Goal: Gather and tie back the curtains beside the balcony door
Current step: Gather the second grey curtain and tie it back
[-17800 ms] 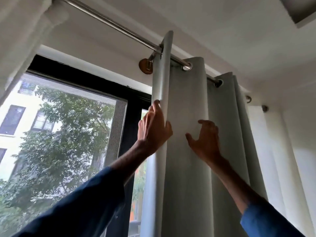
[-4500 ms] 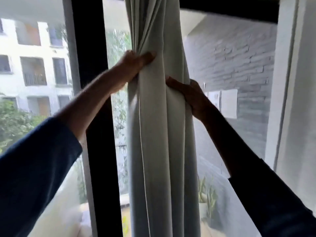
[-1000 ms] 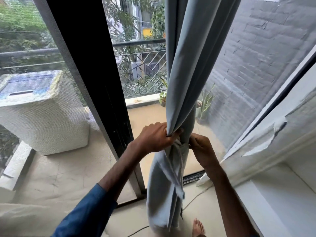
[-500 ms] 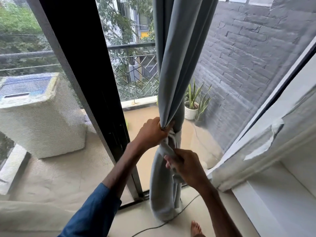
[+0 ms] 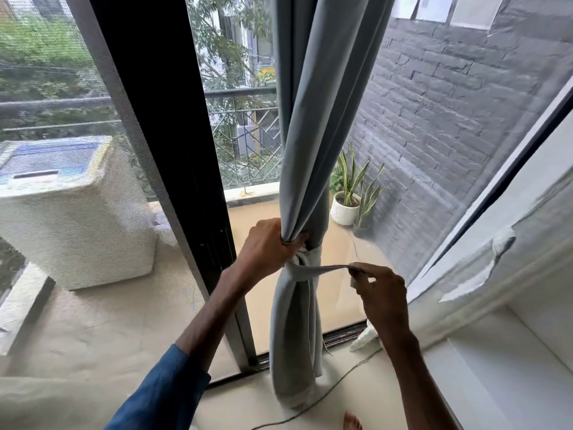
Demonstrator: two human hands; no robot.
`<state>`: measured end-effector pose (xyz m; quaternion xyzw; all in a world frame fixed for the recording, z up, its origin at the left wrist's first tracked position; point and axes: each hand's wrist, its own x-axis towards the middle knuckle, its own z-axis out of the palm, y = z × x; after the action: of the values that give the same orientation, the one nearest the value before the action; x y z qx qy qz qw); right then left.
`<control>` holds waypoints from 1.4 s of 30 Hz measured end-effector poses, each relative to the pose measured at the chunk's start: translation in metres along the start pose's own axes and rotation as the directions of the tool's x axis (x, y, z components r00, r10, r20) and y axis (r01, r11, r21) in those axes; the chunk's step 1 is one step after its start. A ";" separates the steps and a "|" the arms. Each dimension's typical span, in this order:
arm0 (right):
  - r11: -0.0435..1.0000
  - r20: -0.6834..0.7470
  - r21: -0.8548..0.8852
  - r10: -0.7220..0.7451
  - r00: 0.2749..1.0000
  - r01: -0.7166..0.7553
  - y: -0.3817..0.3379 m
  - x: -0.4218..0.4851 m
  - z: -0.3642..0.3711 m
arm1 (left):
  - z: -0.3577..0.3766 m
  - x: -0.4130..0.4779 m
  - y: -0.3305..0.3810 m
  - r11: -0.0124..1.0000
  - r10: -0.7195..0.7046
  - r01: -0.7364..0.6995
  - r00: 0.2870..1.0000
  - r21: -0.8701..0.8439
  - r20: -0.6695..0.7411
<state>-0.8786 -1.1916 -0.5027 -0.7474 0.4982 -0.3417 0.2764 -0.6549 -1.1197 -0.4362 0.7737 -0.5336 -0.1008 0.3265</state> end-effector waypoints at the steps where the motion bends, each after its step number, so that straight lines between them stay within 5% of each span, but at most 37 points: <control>1: 0.997 0.012 0.071 0.004 1.000 -0.005 -0.006 0.001 0.000 | 0.000 -0.001 0.002 1.000 0.009 -0.009 0.999 0.014 -0.033; 10: 0.909 -0.083 0.261 -0.314 0.946 0.324 -0.075 -0.002 -0.007 | -0.004 -0.003 0.006 0.996 0.072 -0.068 0.994 0.058 -0.084; 17: 0.796 -0.093 -0.103 -0.605 0.791 0.596 -0.080 0.000 0.015 | -0.009 -0.002 0.009 0.989 0.120 -0.116 0.992 0.095 -0.044; 20: 0.770 0.037 -0.262 -0.595 0.803 0.582 -0.094 0.003 0.009 | -0.014 -0.002 0.006 0.987 0.123 -0.119 0.992 0.107 -0.026; 23: 0.717 0.313 -0.388 -0.489 0.814 0.579 -0.106 0.010 0.002 | -0.018 -0.003 0.002 0.989 0.097 -0.093 0.995 0.119 -0.028; 26: 0.733 0.600 -0.365 -0.286 0.747 0.574 -0.120 0.028 -0.010 | -0.017 -0.004 0.001 0.991 0.078 -0.079 0.997 0.109 0.015; 29: 0.763 0.687 -0.283 -0.262 0.678 0.581 -0.129 0.045 -0.021 | -0.014 -0.007 0.003 0.991 0.063 -0.067 0.997 0.117 0.038; 32: 0.650 0.598 -0.328 -0.419 0.683 0.686 -0.127 0.039 -0.018 | -0.022 -0.006 0.000 0.996 0.041 -0.041 0.999 0.076 0.002; 36: 0.693 0.201 -0.254 -0.644 0.738 0.675 -0.123 0.032 -0.011 | -0.034 -0.005 -0.001 0.993 0.013 -0.013 1.000 0.113 0.002; 42: 0.666 0.288 -0.208 -0.658 0.696 0.716 -0.113 0.041 0.000 | -0.025 -0.007 0.003 0.992 0.036 -0.036 0.999 0.121 0.005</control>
<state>-0.8045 -1.1903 -0.4077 -0.9419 0.1959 -0.2676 0.0538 -0.6475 -1.1040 -0.4161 0.7823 -0.5529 -0.0632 0.2799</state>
